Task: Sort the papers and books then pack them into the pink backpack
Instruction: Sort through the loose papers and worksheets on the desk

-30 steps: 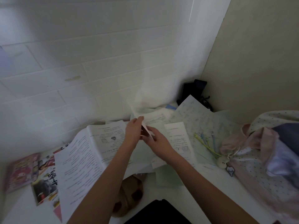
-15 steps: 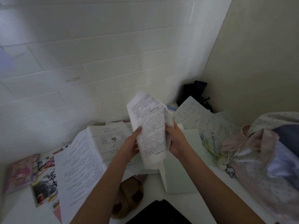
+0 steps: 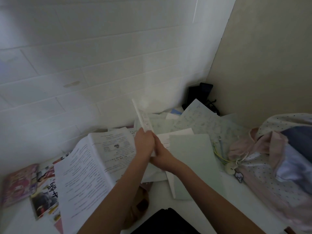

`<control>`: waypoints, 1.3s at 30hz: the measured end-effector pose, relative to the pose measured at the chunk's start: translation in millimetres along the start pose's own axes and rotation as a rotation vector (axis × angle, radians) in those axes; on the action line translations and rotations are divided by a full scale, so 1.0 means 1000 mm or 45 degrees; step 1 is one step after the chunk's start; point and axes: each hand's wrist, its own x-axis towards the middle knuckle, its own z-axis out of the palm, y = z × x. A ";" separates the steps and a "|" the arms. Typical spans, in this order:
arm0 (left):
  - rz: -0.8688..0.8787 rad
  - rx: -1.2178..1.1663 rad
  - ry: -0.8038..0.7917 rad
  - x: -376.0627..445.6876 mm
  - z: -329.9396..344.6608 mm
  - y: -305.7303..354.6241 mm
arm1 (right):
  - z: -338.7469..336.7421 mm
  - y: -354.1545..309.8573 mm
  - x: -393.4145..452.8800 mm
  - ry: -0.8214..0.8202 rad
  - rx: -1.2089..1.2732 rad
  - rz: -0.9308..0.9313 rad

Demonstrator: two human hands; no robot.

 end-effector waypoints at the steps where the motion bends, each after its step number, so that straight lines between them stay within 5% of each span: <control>1: 0.024 0.012 -0.051 -0.005 0.004 0.001 | -0.001 0.002 0.001 0.180 0.002 0.019; 4: -0.095 -0.161 -0.216 -0.011 0.010 0.001 | -0.019 0.018 0.003 0.759 0.198 0.235; 7: -0.118 0.088 -0.237 -0.004 0.014 -0.015 | -0.051 0.055 -0.007 1.038 0.211 0.458; 12: -0.335 0.300 -0.414 0.000 0.016 -0.070 | -0.086 0.130 -0.048 0.814 -0.086 0.891; 17: -0.525 0.089 -0.458 -0.005 0.023 -0.098 | -0.077 0.154 -0.066 0.680 -0.269 1.216; 21: -0.229 0.379 -0.312 0.001 0.010 -0.105 | -0.064 0.142 -0.052 0.703 -0.567 1.052; 24: 0.081 0.581 -0.134 0.004 -0.015 -0.104 | -0.040 0.117 -0.033 0.700 -0.662 0.430; 26: 0.153 0.601 -0.006 0.009 -0.032 -0.099 | -0.014 0.093 -0.023 0.305 -0.533 0.063; 29: 0.164 0.618 0.194 0.016 -0.064 -0.093 | 0.039 0.061 -0.007 -0.375 -0.575 -0.163; 31: 0.145 0.607 0.332 0.017 -0.088 -0.093 | 0.074 0.048 0.000 -0.536 -0.732 -0.287; 39: 0.016 0.498 0.666 0.003 -0.162 -0.111 | 0.125 0.018 0.006 -0.211 -1.106 -0.497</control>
